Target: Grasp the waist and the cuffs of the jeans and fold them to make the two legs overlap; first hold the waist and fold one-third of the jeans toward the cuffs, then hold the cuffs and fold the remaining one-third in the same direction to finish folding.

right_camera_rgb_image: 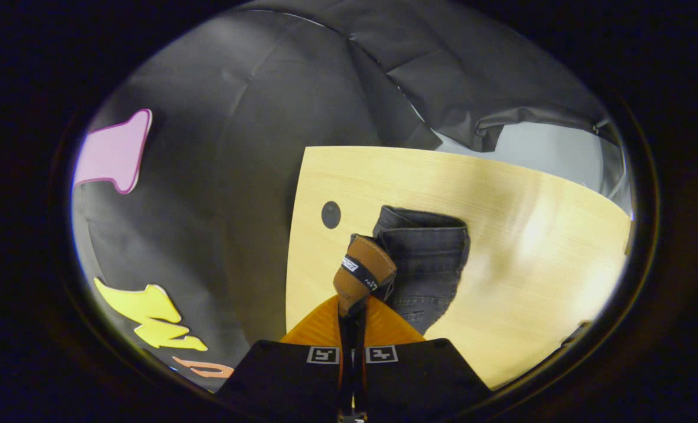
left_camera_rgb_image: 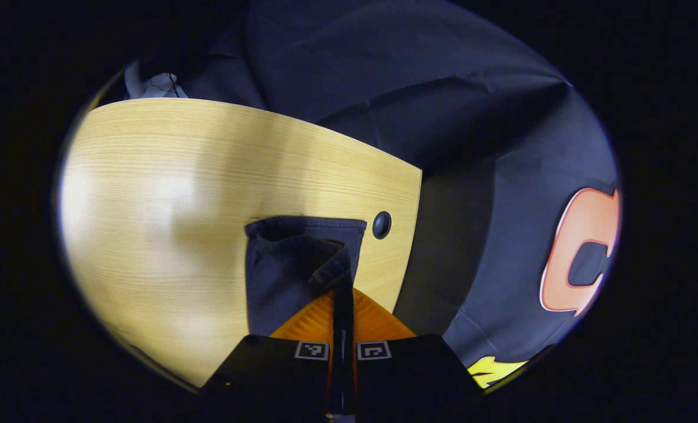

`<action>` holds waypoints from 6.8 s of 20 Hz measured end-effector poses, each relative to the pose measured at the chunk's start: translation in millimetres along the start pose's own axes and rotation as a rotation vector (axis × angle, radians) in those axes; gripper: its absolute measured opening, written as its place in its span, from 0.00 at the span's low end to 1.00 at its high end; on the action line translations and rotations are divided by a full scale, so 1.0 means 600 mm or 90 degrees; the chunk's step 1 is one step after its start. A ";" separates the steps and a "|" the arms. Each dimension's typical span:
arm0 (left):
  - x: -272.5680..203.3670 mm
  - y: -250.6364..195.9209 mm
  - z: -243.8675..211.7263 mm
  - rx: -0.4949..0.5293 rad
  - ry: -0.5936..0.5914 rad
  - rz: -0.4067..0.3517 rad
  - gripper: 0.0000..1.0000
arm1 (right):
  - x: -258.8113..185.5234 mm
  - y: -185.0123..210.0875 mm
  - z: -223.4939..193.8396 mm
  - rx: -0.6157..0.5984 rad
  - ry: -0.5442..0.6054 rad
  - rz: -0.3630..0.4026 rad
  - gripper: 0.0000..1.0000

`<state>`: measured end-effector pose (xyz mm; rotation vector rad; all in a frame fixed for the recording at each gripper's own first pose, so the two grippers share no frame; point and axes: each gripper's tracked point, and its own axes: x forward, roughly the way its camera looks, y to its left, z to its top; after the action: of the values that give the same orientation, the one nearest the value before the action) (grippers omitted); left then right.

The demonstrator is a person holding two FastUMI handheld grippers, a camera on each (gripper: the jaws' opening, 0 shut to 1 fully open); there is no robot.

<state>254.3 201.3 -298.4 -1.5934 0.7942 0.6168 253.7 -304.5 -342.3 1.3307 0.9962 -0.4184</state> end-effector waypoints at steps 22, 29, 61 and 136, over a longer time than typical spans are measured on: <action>0.090 0.000 0.001 0.146 -0.001 0.150 0.99 | 0.066 -0.004 0.060 -0.162 -0.102 -0.062 0.83; -0.074 -0.043 -0.068 0.488 -0.073 0.070 1.00 | -0.074 -0.006 0.014 -0.506 -0.247 -0.041 0.91; -0.343 0.123 -0.389 0.935 -0.279 -0.085 0.99 | 0.081 -0.182 0.093 -0.288 -0.256 0.016 0.98; -0.541 0.318 -0.116 0.673 -0.414 0.088 0.99 | 0.235 -0.009 -0.754 -0.951 -0.057 0.145 0.05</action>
<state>-100.6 168.4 -157.7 -0.3330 0.5642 0.6043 164.7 153.9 -423.4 0.0429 0.7368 0.4280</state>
